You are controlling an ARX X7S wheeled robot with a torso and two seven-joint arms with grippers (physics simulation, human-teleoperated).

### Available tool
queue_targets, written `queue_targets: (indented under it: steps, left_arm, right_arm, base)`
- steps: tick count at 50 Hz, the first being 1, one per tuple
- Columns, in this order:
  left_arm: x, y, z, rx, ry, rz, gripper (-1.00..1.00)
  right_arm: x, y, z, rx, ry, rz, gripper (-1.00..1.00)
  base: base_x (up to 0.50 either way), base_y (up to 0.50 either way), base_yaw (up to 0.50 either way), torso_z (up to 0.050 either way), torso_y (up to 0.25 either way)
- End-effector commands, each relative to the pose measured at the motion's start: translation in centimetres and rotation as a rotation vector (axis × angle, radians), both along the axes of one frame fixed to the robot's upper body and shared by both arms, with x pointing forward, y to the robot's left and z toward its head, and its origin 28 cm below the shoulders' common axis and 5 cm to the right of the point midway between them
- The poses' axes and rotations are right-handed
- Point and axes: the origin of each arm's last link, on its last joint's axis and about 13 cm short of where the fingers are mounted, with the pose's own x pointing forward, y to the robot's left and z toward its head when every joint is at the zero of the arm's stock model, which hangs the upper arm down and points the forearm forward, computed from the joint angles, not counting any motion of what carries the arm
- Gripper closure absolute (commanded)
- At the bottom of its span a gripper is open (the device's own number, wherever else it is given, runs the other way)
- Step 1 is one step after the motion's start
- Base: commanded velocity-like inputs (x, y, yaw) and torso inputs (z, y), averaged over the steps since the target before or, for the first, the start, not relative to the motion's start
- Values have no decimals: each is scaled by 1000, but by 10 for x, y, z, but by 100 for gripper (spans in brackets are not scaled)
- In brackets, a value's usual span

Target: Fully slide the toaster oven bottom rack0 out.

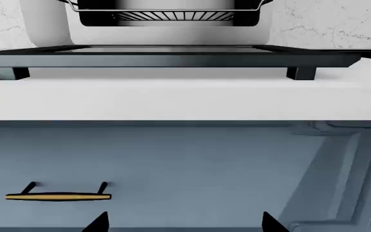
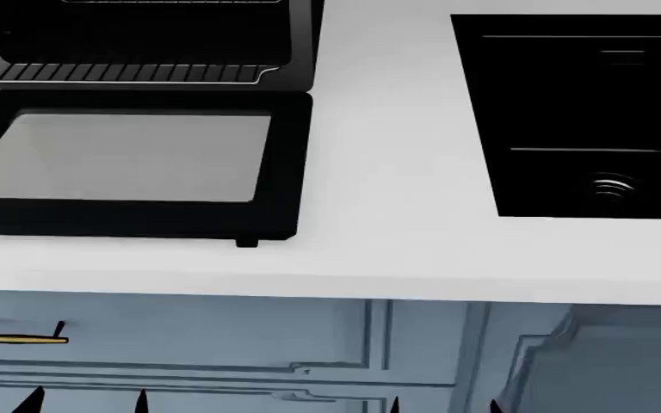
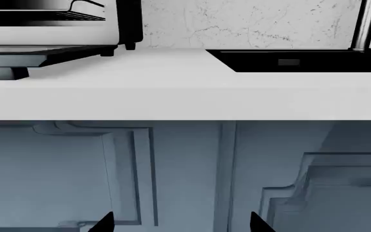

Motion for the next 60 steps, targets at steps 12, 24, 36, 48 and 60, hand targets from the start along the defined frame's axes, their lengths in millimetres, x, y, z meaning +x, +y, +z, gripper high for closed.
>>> queue_targets:
  steps: [12, 24, 36, 48, 60]
  left_arm:
    - [1, 0, -1, 19, -6, 17, -100]
    - [-20, 1, 35, 35, -86, -40, -100]
    - [-40, 14, 99, 99, -165, -86, -100]
    - [-35, 23, 136, 97, -162, -140, -100]
    - [-34, 26, 162, 135, -230, -105, -100]
  right_arm:
    - [-2, 2, -3, -19, 20, 5, -100]
    - [-7, -1, 27, -19, -49, 14, -100]
    - [-10, -9, 75, -110, -122, 30, -100]
    - [-3, -14, 111, -127, -94, 111, -100]
    - [-3, -17, 132, -187, -114, 102, -100]
  base:
    - [0, 0, 0, 0, 0]
    - [0, 0, 0, 12, 24]
    - [0, 0, 0, 47, 93]
    - [0, 0, 0, 47, 93]
    - [17, 150, 0, 47, 90]
